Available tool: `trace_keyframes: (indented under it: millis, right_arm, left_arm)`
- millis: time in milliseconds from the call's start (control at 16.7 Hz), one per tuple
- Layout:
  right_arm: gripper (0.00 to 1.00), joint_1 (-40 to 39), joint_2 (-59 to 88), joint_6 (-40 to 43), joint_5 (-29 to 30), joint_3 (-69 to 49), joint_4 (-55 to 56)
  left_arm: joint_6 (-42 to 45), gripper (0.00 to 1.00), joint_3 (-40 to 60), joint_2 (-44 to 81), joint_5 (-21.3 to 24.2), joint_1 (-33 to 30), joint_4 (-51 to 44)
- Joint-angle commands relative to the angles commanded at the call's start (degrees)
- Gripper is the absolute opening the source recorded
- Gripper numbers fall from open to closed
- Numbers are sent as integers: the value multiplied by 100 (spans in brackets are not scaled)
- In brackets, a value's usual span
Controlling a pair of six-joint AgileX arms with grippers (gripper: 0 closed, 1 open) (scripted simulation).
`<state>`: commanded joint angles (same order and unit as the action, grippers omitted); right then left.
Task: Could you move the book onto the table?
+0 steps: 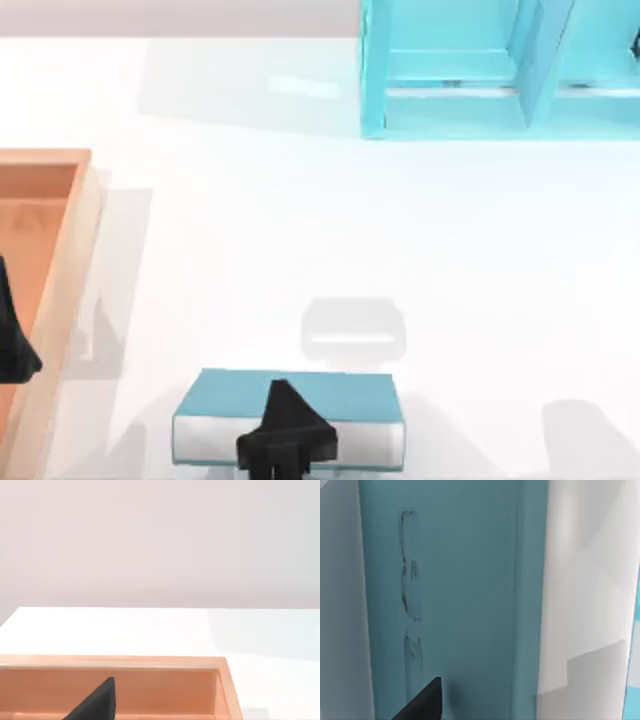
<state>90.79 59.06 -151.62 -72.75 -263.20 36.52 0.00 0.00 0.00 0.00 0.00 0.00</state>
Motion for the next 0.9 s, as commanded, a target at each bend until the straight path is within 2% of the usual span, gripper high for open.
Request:
trace_keyframes:
  millis: [300, 480, 660, 900]
  right_arm:
    - [100, -4, -5, -4, 3, -2, 1]
    - [100, -274, 244, -108, 235, -37, -24]
    - [100, -1023, 922, -394, 888, -125, -101]
    - [100, -2664, 2395, -1029, 2346, -302, -285]
  left_arm:
    - [0, 100, 0, 0, 0, 0, 0]
    - [0, 100, 0, 0, 0, 0, 0]
    - [0, 100, 0, 0, 0, 0, 0]
    - [0, 100, 0, 0, 0, 0, 0]
